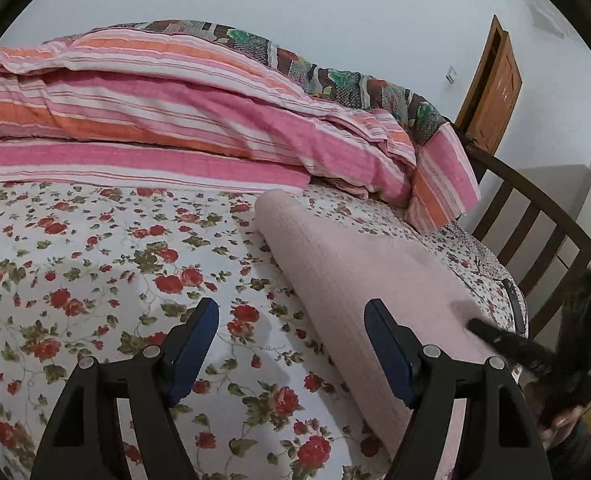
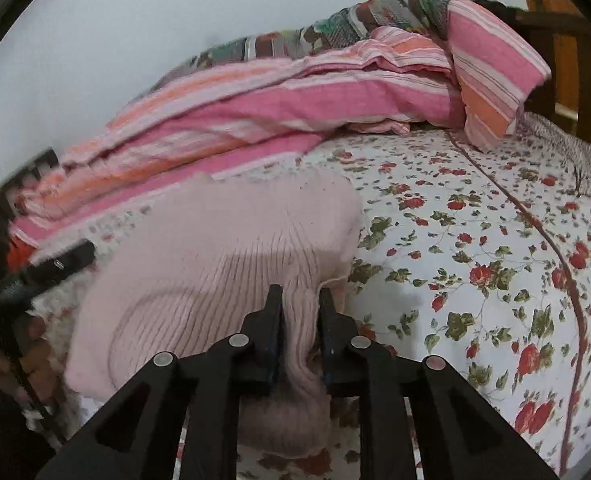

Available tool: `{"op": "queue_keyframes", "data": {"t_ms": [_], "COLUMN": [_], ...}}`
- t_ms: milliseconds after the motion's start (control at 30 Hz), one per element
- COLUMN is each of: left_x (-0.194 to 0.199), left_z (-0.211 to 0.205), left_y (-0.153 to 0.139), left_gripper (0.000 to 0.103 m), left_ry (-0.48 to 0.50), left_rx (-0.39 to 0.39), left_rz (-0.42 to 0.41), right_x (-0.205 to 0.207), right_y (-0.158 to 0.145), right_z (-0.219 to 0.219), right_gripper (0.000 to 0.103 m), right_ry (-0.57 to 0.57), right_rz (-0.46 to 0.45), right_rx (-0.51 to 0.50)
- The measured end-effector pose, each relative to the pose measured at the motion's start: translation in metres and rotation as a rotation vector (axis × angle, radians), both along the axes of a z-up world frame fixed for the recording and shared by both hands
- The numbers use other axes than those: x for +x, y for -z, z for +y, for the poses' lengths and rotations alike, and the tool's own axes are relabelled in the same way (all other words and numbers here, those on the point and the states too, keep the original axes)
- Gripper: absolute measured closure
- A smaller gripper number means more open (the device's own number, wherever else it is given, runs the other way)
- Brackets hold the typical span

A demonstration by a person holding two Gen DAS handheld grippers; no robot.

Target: Fold small clothes

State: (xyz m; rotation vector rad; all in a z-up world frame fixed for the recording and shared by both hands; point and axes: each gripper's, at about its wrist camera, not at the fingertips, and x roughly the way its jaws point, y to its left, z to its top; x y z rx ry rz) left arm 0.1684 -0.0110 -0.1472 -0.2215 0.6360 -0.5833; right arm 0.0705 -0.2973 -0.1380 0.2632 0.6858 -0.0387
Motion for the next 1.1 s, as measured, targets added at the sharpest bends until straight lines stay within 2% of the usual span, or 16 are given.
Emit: {"op": "queue_keyframes", "data": {"t_ms": [67, 100, 200, 267, 300, 367, 400, 500, 533, 633, 733, 800, 833, 867, 1000, 1100], "left_x": [0.001, 0.002, 0.008, 0.012, 0.014, 0.016, 0.017, 0.018, 0.018, 0.02, 0.019, 0.018, 0.017, 0.017, 0.019, 0.021], "left_z": [0.001, 0.001, 0.002, 0.005, 0.007, 0.011, 0.013, 0.018, 0.019, 0.02, 0.022, 0.025, 0.026, 0.028, 0.034, 0.038], "left_y": [0.0, 0.001, 0.005, 0.007, 0.007, 0.008, 0.008, 0.007, 0.007, 0.009, 0.009, 0.007, 0.006, 0.006, 0.006, 0.007], "left_gripper": [0.03, 0.03, 0.03, 0.03, 0.03, 0.03, 0.03, 0.03, 0.03, 0.03, 0.03, 0.03, 0.03, 0.03, 0.03, 0.03], "left_ry": [0.004, 0.002, -0.006, -0.014, -0.02, -0.034, -0.043, -0.052, -0.053, -0.061, -0.064, -0.062, -0.064, -0.066, -0.068, -0.075], "left_rx": [-0.009, -0.011, -0.014, -0.025, -0.031, -0.035, -0.038, -0.051, -0.053, -0.052, -0.055, -0.059, -0.058, -0.061, -0.096, -0.11], "left_rz": [0.001, 0.004, 0.024, 0.042, 0.047, 0.053, 0.055, 0.053, 0.052, 0.064, 0.068, 0.059, 0.055, 0.054, 0.07, 0.08], "right_x": [0.0, 0.002, 0.024, 0.048, 0.062, 0.086, 0.091, 0.06, 0.053, 0.064, 0.054, 0.045, 0.041, 0.036, 0.03, 0.037], "right_y": [-0.015, -0.021, -0.034, -0.031, -0.026, -0.015, -0.013, -0.032, -0.032, 0.006, 0.007, -0.005, -0.007, -0.008, -0.005, 0.011], "right_z": [-0.007, -0.01, -0.013, -0.013, -0.013, -0.012, -0.01, -0.016, -0.021, -0.023, -0.032, -0.046, -0.051, -0.055, -0.042, -0.026], "right_gripper": [0.056, 0.052, 0.05, 0.051, 0.053, 0.092, 0.092, 0.093, 0.093, 0.094, 0.083, 0.062, 0.045, 0.035, 0.033, 0.026], "right_ry": [-0.015, -0.013, 0.006, -0.009, -0.019, -0.033, -0.063, -0.091, -0.079, -0.015, 0.017, 0.002, -0.002, -0.013, -0.105, -0.149], "right_rz": [-0.017, -0.037, -0.059, -0.022, 0.023, 0.11, 0.129, -0.072, -0.09, 0.104, 0.096, 0.074, 0.064, 0.061, 0.107, 0.175], "right_rx": [0.04, 0.054, 0.029, 0.024, 0.029, 0.037, 0.034, 0.028, 0.046, -0.009, 0.025, 0.17, 0.227, 0.285, 0.349, 0.35]}}
